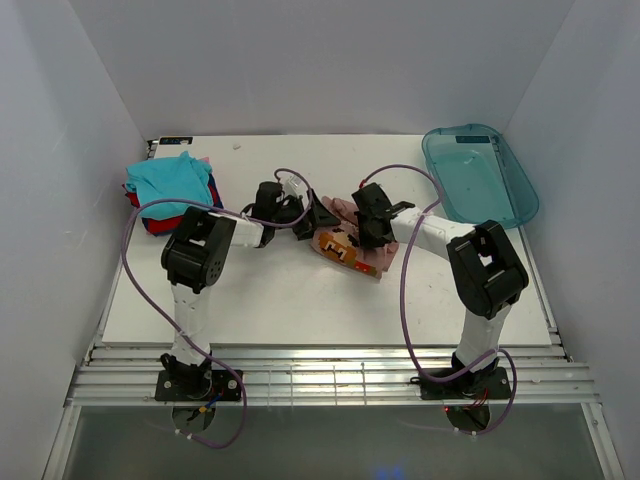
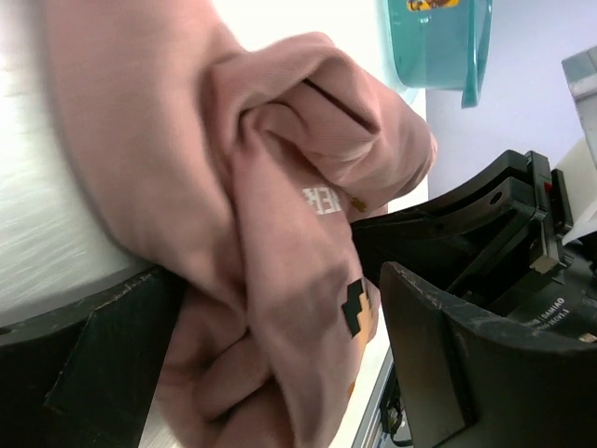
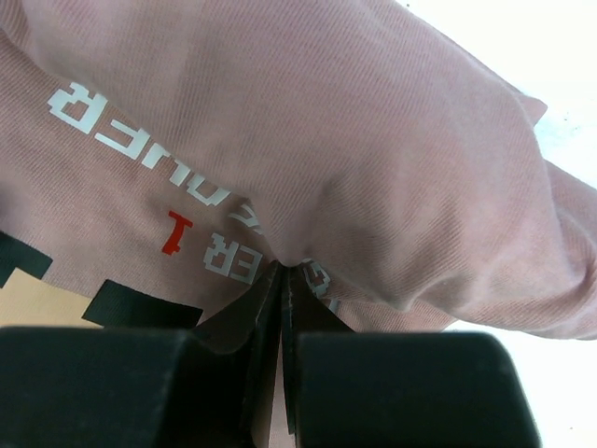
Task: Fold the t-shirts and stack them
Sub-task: Fold the tshirt, then neatly place the folded tshirt to the corner
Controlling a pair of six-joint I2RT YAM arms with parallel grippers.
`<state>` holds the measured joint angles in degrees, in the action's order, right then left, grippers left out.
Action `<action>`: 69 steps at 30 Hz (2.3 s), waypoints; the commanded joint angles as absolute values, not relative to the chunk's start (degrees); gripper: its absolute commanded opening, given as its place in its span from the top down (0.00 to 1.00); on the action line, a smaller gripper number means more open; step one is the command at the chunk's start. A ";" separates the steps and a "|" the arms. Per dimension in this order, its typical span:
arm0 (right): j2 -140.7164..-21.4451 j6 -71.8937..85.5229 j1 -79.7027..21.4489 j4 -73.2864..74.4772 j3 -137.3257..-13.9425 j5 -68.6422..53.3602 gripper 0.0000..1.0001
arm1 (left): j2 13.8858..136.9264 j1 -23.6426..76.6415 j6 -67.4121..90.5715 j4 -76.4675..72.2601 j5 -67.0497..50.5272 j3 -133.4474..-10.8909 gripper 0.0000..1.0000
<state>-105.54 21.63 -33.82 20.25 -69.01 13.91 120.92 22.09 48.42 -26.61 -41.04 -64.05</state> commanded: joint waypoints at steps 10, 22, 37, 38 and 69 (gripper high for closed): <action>-107.05 20.83 -34.72 20.83 -71.02 13.01 0.92 | 126.82 31.29 49.22 -23.38 -37.79 -66.36 0.14; -103.99 20.48 -34.80 24.43 -71.81 16.34 0.64 | 118.58 30.32 38.01 -7.95 -23.95 -71.51 1.00; -90.36 20.92 -34.89 26.02 -66.54 16.88 0.59 | 106.97 19.08 15.82 34.61 2.87 -101.05 1.00; -90.09 20.92 -34.81 26.10 -66.10 16.88 0.59 | 106.96 19.07 15.39 35.85 2.90 -101.07 1.00; -81.48 24.17 -36.12 22.06 -50.45 12.75 0.59 | 100.19 -14.67 13.80 36.83 -1.83 -103.63 1.00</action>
<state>-83.48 23.62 -35.77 22.98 -50.54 13.23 104.14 -11.86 13.15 40.18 0.89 -104.40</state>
